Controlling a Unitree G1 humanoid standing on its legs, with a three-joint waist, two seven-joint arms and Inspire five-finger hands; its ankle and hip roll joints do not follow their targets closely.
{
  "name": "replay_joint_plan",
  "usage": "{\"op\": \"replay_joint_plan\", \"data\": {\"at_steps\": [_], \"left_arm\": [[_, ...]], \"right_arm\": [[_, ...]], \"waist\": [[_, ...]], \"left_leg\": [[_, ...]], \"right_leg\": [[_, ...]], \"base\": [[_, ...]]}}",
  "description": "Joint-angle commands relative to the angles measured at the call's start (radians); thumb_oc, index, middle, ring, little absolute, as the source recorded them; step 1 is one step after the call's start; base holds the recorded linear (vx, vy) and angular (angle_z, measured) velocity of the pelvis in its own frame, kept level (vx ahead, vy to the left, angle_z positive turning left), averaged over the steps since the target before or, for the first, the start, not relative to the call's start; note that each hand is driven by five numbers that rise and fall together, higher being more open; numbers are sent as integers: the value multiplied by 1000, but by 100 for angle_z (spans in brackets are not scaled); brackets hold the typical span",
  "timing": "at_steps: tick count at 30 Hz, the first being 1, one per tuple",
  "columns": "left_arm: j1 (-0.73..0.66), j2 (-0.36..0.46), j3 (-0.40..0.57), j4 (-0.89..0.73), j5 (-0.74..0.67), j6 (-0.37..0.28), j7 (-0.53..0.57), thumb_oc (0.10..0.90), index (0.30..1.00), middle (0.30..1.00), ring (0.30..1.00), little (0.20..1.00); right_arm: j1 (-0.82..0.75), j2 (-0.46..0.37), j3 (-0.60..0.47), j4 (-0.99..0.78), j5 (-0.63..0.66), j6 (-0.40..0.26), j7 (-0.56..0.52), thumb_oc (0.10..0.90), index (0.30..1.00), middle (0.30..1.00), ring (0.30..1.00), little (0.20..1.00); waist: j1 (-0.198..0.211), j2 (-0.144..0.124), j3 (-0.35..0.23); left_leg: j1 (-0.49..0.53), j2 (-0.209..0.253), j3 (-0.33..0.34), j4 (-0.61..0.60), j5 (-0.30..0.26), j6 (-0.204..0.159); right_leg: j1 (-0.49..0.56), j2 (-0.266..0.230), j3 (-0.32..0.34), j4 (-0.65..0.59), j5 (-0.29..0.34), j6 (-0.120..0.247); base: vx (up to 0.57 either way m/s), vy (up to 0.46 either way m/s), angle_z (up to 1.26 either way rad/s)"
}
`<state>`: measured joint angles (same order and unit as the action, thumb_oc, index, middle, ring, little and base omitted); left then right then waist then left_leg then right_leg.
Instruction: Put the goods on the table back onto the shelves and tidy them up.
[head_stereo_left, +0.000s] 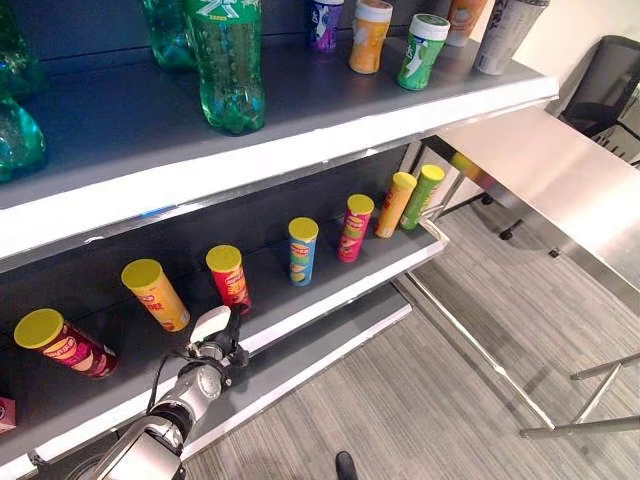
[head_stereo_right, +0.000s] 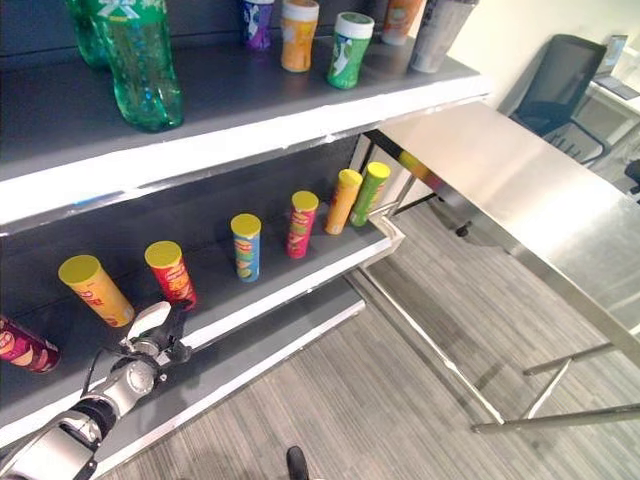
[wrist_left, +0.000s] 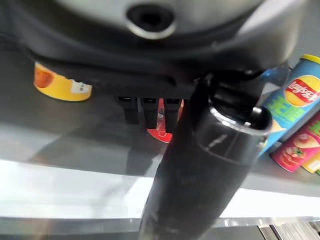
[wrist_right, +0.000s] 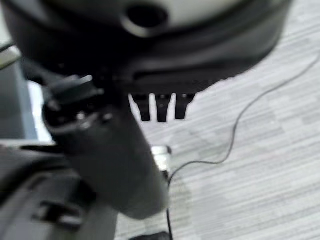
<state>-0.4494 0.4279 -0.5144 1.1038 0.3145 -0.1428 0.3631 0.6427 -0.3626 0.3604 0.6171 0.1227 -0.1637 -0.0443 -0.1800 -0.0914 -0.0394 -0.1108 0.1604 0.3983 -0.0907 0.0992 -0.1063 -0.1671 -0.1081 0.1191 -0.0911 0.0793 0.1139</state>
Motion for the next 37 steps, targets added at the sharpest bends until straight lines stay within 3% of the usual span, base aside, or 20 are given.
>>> {"op": "replay_joint_plan", "data": {"at_steps": [1,6,7,8,9,12,18,22,26,29,30,31,32,37], "left_arm": [[-196,24,56,44,-8,-21,75,800,900,900,900,900],[-109,5,33,-80,19,-53,82,800,900,900,900,900],[-58,-3,22,-138,20,-72,66,800,900,900,900,900],[-59,-2,22,-138,20,-72,66,800,900,900,900,900],[-27,5,-13,-175,44,-92,53,800,900,900,900,900],[14,10,-28,-215,44,-105,27,800,900,900,900,900],[212,112,-10,-484,28,-155,-108,800,900,900,900,900],[314,166,14,-508,42,-176,-159,800,900,900,900,900],[401,139,53,-335,68,-154,-185,800,900,900,900,900],[467,61,139,-140,13,-121,-202,800,900,900,900,900],[467,61,139,-140,14,-122,-202,800,900,900,900,900],[524,-25,287,78,-98,-64,-218,800,900,900,900,900],[541,-45,331,112,-143,-50,-229,800,900,900,900,900],[590,-123,431,180,-303,-37,-251,800,900,900,900,900]], "right_arm": [[3,13,-24,-161,39,-80,33,800,900,900,900,900],[9,17,-34,-184,54,-83,24,800,900,900,900,900],[-41,44,-43,4,54,-90,-18,800,900,900,900,900],[-44,46,-43,8,54,-92,-18,800,900,900,900,900],[-130,74,-52,149,59,-84,-46,800,900,900,900,900],[-187,95,-72,238,75,-83,-63,800,900,900,900,900],[-301,133,-133,399,119,-64,-71,800,900,900,900,900],[-341,145,-154,477,129,-58,-66,800,900,900,900,900],[-392,147,-169,588,115,-39,-62,800,900,900,900,900],[-418,155,-180,671,108,-15,-48,800,900,900,900,900],[-418,155,-180,671,108,-15,-48,800,900,900,900,900],[-432,168,-190,762,93,21,-8,800,900,900,900,900],[-435,164,-191,782,86,30,5,800,900,900,900,900],[-450,182,-183,819,75,51,32,800,900,900,900,900]], "waist": [[35,3,21],[51,6,22],[59,11,24],[59,10,21],[67,14,17],[76,17,14],[123,27,3],[144,31,0],[168,31,-7],[184,30,-10],[183,30,-11],[204,22,-17],[207,21,-17],[234,12,-29]], "left_leg": [[18,49,-84,21,-46,-39],[21,44,-101,22,-49,-37],[20,43,-110,25,-50,-35],[15,43,-109,26,-46,-35],[15,42,-115,26,-46,-33],[19,40,-119,26,-48,-30],[31,34,-146,27,-54,-25],[36,35,-156,28,-56,-26],[40,34,-169,28,-58,-24],[40,34,-183,29,-57,-24],[38,34,-183,29,-57,-24],[33,32,-203,27,-53,-25],[34,32,-210,26,-52,-25],[15,33,-240,22,-43,-27]], "right_leg": [[-49,-63,-22,56,-9,98],[-35,-65,-33,58,-17,96],[-30,-66,-36,61,-20,95],[-36,-66,-35,61,-17,94],[-31,-65,-34,61,-19,93],[-24,-65,-34,62,-22,94],[8,-65,-54,68,-33,93],[21,-64,-65,70,-38,94],[31,-62,-79,75,-40,92],[43,-62,-94,77,-42,89],[42,-62,-95,77,-42,89],[51,-61,-112,78,-45,83],[58,-61,-119,77,-47,82],[64,-58,-148,70,-46,74]], "base": [[9,-2,4],[2,3,3],[-11,-7,4],[0,-1,5],[10,8,6],[21,20,6],[21,20,16],[4,33,17],[1,16,5],[6,18,16],[-7,15,30],[10,11,27],[6,10,30],[19,-3,31]]}}
